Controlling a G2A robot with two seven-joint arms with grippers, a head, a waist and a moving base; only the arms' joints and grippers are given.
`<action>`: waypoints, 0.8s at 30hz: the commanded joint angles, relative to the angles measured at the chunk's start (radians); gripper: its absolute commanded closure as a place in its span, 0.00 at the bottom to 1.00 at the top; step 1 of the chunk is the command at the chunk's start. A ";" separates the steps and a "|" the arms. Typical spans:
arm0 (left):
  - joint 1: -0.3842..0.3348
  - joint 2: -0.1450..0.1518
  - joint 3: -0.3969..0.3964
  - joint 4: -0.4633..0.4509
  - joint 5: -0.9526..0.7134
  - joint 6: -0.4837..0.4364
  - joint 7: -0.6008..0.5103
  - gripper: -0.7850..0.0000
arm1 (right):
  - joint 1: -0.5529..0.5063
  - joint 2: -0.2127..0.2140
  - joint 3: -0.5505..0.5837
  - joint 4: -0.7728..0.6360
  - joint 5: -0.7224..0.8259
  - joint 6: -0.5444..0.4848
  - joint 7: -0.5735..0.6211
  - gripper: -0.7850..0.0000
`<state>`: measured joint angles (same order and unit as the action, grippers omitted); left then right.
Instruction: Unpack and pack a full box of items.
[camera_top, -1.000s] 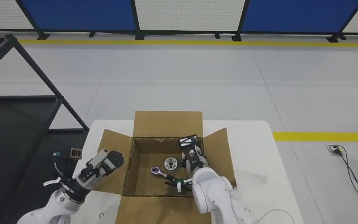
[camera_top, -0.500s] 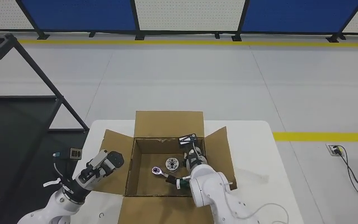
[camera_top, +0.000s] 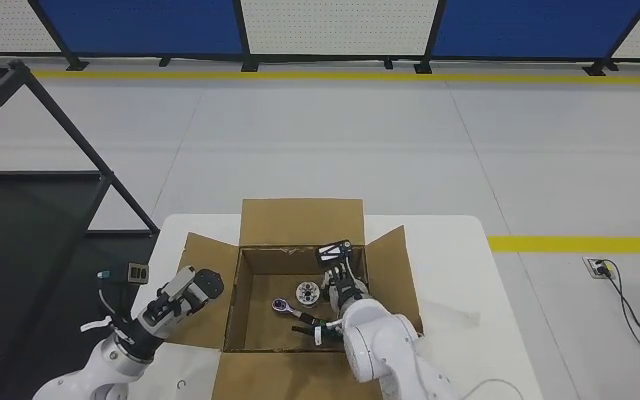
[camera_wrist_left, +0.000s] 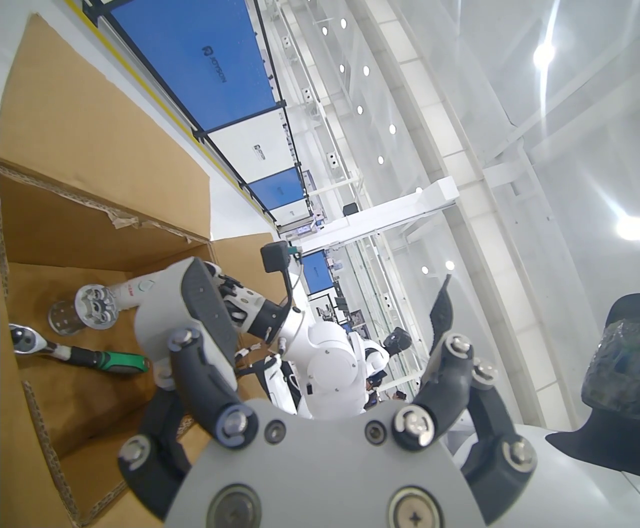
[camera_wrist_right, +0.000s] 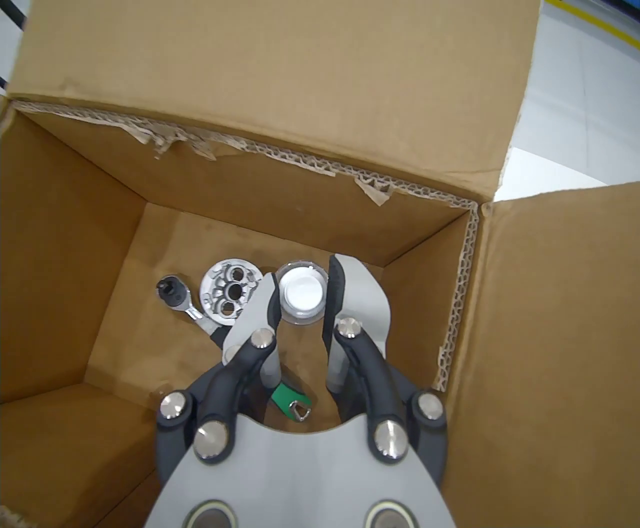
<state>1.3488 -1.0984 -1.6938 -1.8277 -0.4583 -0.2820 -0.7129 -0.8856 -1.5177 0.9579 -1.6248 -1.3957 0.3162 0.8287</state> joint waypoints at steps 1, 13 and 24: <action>-0.004 0.000 0.005 0.002 0.002 0.002 0.000 0.00 | -0.039 0.005 0.014 -0.065 0.004 -0.031 -0.011 1.00; -0.050 0.000 0.055 0.019 0.015 0.017 -0.010 0.00 | -0.305 0.034 0.058 -0.433 -0.033 -0.163 -0.224 1.00; -0.059 0.001 0.066 0.025 0.016 0.017 -0.006 0.00 | -0.305 0.034 0.058 -0.433 -0.033 -0.163 -0.224 1.00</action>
<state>1.2902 -1.0978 -1.6279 -1.8022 -0.4429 -0.2655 -0.7188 -1.1902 -1.4838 1.0156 -2.0582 -1.4285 0.1535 0.6044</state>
